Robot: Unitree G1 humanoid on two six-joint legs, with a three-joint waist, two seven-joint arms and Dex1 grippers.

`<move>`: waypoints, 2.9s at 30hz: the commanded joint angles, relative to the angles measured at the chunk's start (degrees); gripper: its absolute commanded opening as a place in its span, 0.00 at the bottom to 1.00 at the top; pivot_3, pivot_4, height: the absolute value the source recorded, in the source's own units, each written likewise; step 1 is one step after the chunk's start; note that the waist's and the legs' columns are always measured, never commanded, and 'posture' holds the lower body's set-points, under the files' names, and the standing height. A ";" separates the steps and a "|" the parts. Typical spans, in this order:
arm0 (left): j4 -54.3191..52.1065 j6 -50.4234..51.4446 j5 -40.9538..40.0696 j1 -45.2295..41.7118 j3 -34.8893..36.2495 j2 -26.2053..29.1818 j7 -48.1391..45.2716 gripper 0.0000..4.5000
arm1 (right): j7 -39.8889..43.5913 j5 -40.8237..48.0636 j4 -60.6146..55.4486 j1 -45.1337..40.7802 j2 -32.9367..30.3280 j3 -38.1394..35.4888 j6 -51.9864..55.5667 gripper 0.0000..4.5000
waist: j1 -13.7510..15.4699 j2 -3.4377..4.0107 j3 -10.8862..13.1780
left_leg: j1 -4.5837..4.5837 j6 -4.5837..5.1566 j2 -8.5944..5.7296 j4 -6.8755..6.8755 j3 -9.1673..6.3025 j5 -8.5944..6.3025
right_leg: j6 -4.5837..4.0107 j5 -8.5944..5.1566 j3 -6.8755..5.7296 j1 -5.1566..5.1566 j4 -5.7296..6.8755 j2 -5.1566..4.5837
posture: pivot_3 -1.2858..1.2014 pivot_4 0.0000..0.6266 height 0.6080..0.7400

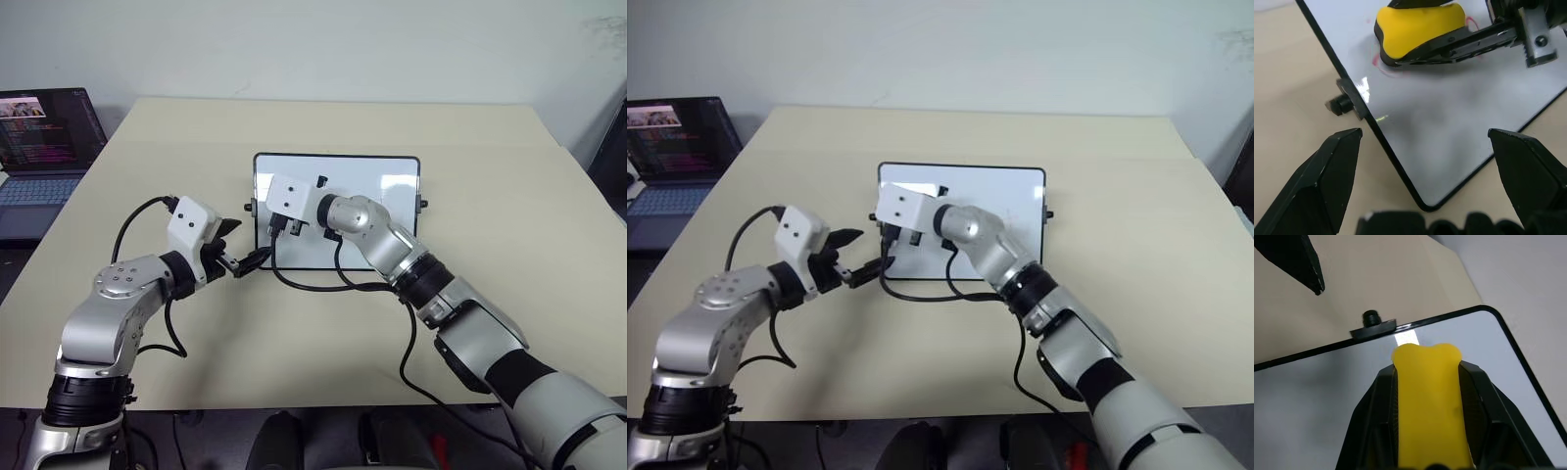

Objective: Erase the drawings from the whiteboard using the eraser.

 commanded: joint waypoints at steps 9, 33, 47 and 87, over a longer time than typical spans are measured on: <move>-0.11 -2.10 1.10 -1.47 0.94 -0.58 0.78 1.00 | 7.29 -3.72 7.99 -2.22 0.60 -0.11 -2.67 0.29 | 0.00 0.00 0.00 | 0.04 -0.01 0.00 0.01 0.01 0.00 | 0.00 0.00 0.00 0.00 0.08 -0.02 | 0.52 0.24 1.00; 0.24 -2.88 1.81 -1.87 0.20 -1.38 0.56 1.00 | -0.26 -7.81 15.28 -5.42 3.83 -2.83 -8.90 0.29 | -0.03 0.01 0.00 | 0.14 -0.03 -0.02 0.05 -0.01 0.02 | -0.04 0.02 0.00 -0.01 0.39 -0.03 | 0.52 0.24 1.00; 2.52 -3.06 1.75 -3.38 0.79 -1.79 0.49 1.00 | 8.13 -10.09 13.29 -1.92 1.04 -0.02 -7.75 0.29 | 0.03 0.00 -0.01 | 0.15 -0.04 -0.03 0.04 -0.02 0.03 | -0.04 0.02 -0.02 0.01 0.38 -0.03 | 0.52 0.24 1.00; 2.38 -3.80 2.12 -3.28 -0.34 -2.50 -0.49 1.00 | -5.39 -9.95 19.60 -8.54 3.96 -5.12 -12.27 0.29 | -0.05 0.01 0.05 | 0.32 -0.10 -0.01 -0.02 -0.02 0.28 | -0.28 0.15 -0.01 0.02 0.59 0.02 | 0.52 0.24 1.00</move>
